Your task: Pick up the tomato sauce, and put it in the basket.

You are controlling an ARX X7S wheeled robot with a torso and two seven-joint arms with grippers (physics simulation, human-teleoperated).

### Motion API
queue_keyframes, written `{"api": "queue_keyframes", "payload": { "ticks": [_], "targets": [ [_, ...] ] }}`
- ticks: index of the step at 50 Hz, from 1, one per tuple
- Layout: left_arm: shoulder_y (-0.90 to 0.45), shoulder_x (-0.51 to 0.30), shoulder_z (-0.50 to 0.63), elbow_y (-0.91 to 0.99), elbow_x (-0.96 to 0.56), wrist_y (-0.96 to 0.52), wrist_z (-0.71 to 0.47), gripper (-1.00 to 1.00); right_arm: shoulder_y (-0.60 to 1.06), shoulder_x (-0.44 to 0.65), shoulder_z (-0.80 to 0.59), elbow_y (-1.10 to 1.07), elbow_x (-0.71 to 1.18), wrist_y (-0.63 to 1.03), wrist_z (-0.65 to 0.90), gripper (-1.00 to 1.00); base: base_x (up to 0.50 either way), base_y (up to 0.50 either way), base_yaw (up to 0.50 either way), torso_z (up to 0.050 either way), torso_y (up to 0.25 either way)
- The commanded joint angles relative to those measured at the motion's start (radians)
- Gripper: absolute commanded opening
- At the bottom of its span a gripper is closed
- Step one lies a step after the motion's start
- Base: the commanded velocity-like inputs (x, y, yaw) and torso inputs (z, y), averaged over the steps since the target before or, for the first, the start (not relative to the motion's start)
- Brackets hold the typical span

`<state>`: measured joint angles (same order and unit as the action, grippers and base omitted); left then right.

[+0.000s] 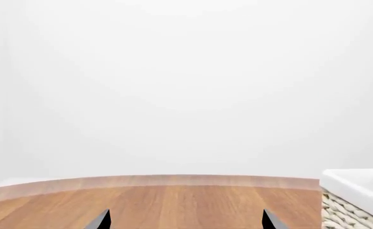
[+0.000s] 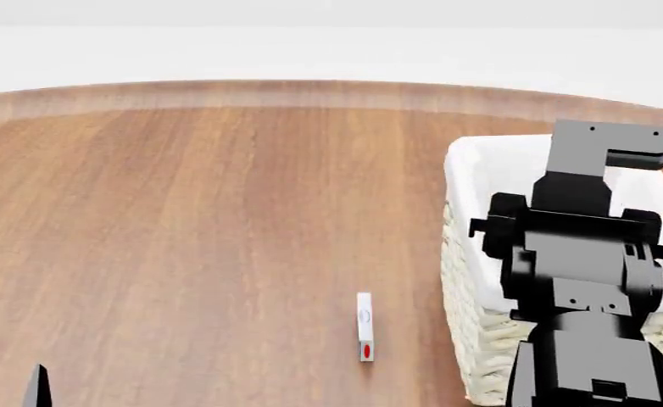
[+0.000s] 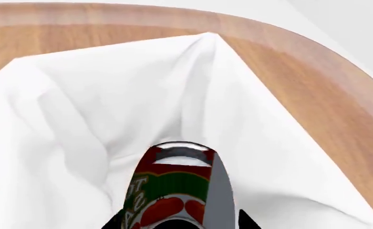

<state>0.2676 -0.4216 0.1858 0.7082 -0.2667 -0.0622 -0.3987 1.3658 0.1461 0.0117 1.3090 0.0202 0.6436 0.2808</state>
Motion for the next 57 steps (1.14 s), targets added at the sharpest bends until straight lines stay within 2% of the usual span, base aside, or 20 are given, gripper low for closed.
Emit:
{"api": "queue_keyframes", "payload": {
  "ticks": [1, 16, 28, 29, 32, 34, 36, 37, 45, 50, 51, 52, 53, 54, 55, 56, 57],
  "targets": [
    [-0.007, 0.001, 0.009, -0.009, 0.002, 0.001, 0.000, 1.00, 0.014, 0.005, 0.004, 0.000, -0.016, -0.004, 0.006, 1.00, 0.00, 0.00, 0.00, 0.000, 0.000],
    [-0.004, 0.000, 0.017, -0.014, 0.008, 0.011, -0.002, 1.00, 0.118, -0.005, 0.021, 0.000, -0.014, -0.085, -0.044, 1.00, 0.00, 0.00, 0.00, 0.000, 0.000],
    [-0.001, -0.003, 0.018, -0.019, 0.006, 0.022, -0.003, 1.00, 0.236, -0.079, -0.020, -0.031, -0.023, -0.219, -0.153, 1.00, 0.00, 0.00, 0.00, 0.000, 0.000],
    [-0.001, -0.003, 0.017, -0.018, 0.005, 0.021, -0.004, 1.00, 0.215, -0.083, -0.026, -0.098, -0.027, -0.184, -0.154, 1.00, 0.00, 0.00, 0.00, 0.000, 0.000],
    [0.000, -0.006, 0.015, -0.011, 0.003, 0.017, -0.007, 1.00, 0.051, -0.103, -0.058, -0.548, -0.039, 0.071, -0.159, 1.00, 0.00, 0.00, 0.00, 0.000, 0.000],
    [0.001, -0.005, 0.015, -0.017, 0.002, 0.023, -0.005, 1.00, -0.025, -0.112, -0.094, -0.848, -0.049, 0.184, -0.162, 1.00, 0.00, 0.00, 0.00, 0.000, 0.000],
    [0.003, -0.006, 0.015, -0.017, 0.003, 0.025, -0.005, 1.00, -0.062, -0.116, -0.097, -1.010, -0.037, 0.244, -0.165, 1.00, 0.00, 0.00, 0.00, 0.000, 0.000],
    [0.006, -0.006, 0.015, -0.019, 0.003, 0.028, -0.005, 1.00, -0.104, -0.123, -0.104, -1.160, -0.024, 0.316, -0.170, 1.00, 0.00, 0.00, 0.00, 0.000, 0.000],
    [0.008, -0.007, 0.019, -0.018, 0.005, 0.031, -0.007, 1.00, -0.300, -0.134, -0.197, -1.777, 0.031, 0.548, -0.134, 1.00, 0.00, 0.00, 0.00, 0.000, 0.000],
    [0.011, -0.010, 0.017, -0.013, 0.003, 0.028, -0.010, 1.00, -0.450, -0.137, -0.370, -2.166, 0.045, 0.709, -0.039, 1.00, 0.00, 0.00, 0.00, 0.000, 0.000],
    [0.011, -0.011, 0.016, -0.013, 0.001, 0.028, -0.011, 1.00, -0.485, -0.129, -0.474, -2.270, 0.027, 0.775, 0.026, 1.00, 0.00, 0.00, 0.00, 0.000, 0.000],
    [0.012, -0.011, 0.017, -0.012, 0.002, 0.027, -0.012, 1.00, -0.485, -0.129, -0.474, -2.270, 0.027, 0.775, 0.026, 1.00, 0.00, 0.00, 0.00, 0.000, 0.000],
    [0.015, -0.011, 0.017, -0.011, 0.003, 0.030, -0.012, 1.00, -0.550, -0.100, -0.624, -2.356, 0.016, 0.734, 0.137, 1.00, 0.00, 0.00, 0.00, 0.000, 0.000],
    [0.015, -0.011, 0.018, -0.011, 0.003, 0.030, -0.012, 1.00, -0.546, -0.091, -0.633, -2.356, 0.055, 0.731, 0.168, 1.00, 0.00, 0.00, 0.00, 0.000, 0.000],
    [0.015, -0.011, 0.018, -0.010, 0.004, 0.029, -0.013, 1.00, -0.490, 0.018, -0.694, -2.356, 0.205, 0.659, 0.318, 1.00, 0.00, 0.00, 0.00, 0.000, 0.000],
    [0.015, -0.011, 0.019, -0.011, 0.003, 0.030, -0.012, 1.00, -0.340, 0.123, -0.844, -2.356, 0.355, 0.586, 0.468, 1.00, 0.00, 0.00, 0.00, 0.000, 0.000],
    [0.015, -0.011, 0.020, -0.011, 0.004, 0.029, -0.013, 1.00, -0.490, -0.027, -0.920, -2.356, 0.205, 0.436, 0.318, 1.00, 0.00, 0.00, 0.00, 0.000, 0.000]
  ]
}}
